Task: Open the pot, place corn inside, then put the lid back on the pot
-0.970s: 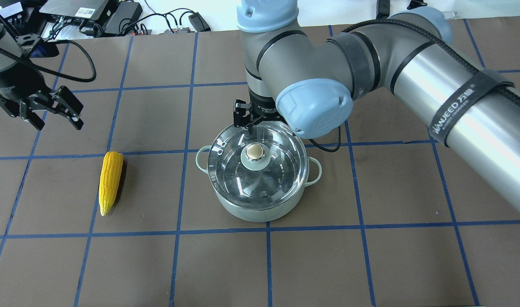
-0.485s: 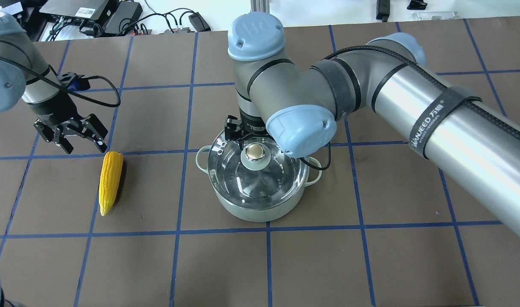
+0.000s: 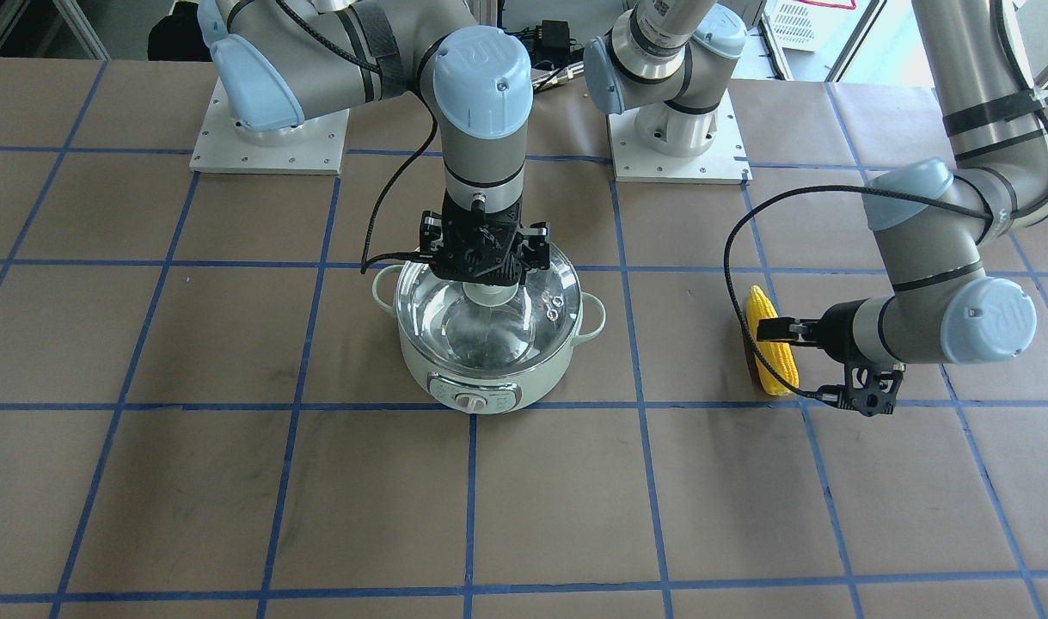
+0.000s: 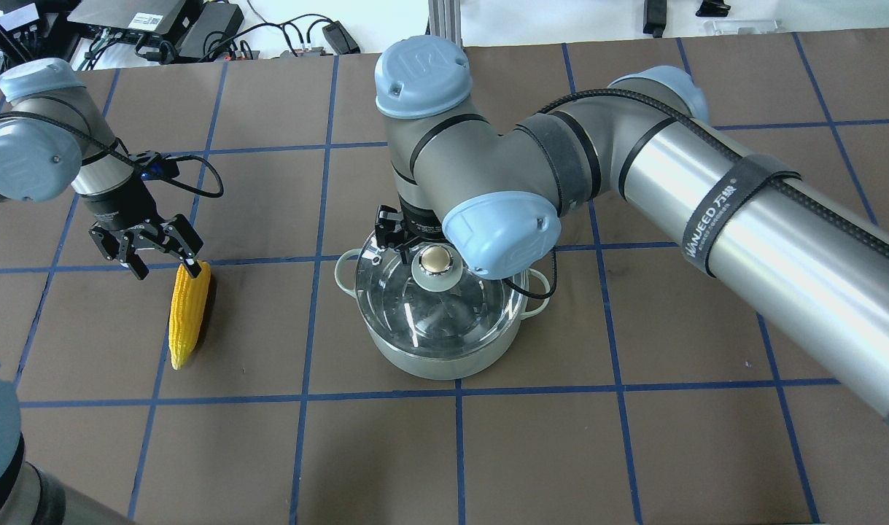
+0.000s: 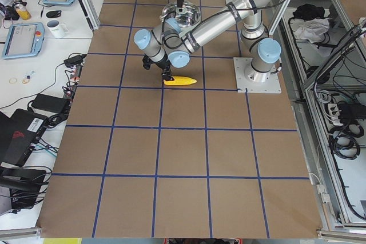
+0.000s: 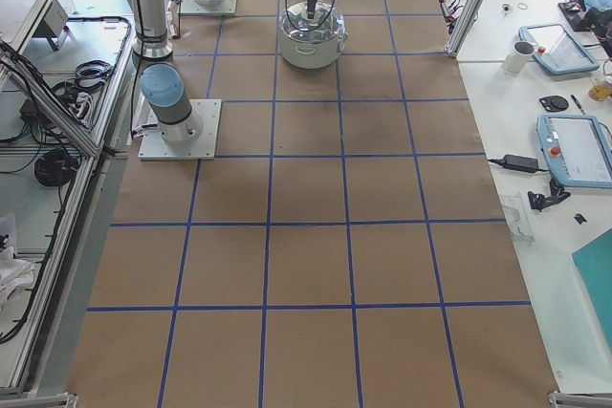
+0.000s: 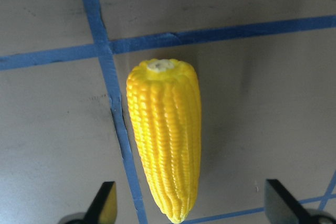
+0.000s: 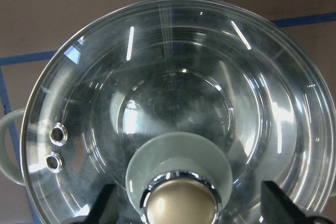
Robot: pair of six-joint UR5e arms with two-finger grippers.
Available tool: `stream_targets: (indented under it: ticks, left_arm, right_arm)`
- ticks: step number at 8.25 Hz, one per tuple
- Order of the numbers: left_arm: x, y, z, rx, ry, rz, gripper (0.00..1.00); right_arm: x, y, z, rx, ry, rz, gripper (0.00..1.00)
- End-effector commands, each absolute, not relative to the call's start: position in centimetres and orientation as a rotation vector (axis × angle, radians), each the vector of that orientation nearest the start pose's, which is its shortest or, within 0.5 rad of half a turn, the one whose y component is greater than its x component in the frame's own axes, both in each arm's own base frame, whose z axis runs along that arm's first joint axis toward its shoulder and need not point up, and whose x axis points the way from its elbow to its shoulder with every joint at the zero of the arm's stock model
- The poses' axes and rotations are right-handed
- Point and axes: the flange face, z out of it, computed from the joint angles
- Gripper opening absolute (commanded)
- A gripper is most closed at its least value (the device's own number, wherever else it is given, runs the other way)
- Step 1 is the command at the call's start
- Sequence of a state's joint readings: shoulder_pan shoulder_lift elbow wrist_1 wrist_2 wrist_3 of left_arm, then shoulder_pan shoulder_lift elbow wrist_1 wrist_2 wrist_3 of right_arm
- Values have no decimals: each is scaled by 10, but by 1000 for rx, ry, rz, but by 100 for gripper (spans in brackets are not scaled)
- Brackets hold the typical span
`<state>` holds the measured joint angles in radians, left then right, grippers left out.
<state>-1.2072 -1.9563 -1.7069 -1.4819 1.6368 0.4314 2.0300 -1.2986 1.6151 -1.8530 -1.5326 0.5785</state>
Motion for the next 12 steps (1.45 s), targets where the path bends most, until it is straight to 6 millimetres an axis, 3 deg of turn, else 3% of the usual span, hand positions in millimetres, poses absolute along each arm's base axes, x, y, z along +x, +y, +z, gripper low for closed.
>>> stream_targets:
  ticks: [1, 2, 4, 5, 6, 9, 11, 12]
  left_arm:
    - [79, -564, 189, 136, 3173, 753, 100]
    - [80, -566, 178, 136, 3173, 775, 100]
    - [80, -567, 165, 117, 3173, 794, 100]
    - [81, -569, 162, 118, 3176, 783, 70]
    - [80, -569, 162, 116, 3182, 781, 1]
    - [80, -570, 177, 117, 3181, 736, 0]
    - [81, -568, 220, 113, 3173, 638, 0]
    - [78, -558, 243, 115, 3171, 663, 0]
  right_arm:
    - [382, -462, 346, 188, 3122, 81, 77]
    - [382, -461, 346, 188, 3123, 85, 69]
    - [382, -462, 344, 191, 3123, 90, 65]
    - [382, -462, 343, 191, 3123, 90, 56]
    - [382, -462, 343, 191, 3123, 90, 49]
    - [383, -463, 347, 190, 3118, 76, 33]
    - [380, -464, 366, 173, 3120, 28, 32]
    - [376, -464, 381, 151, 3127, -20, 32]
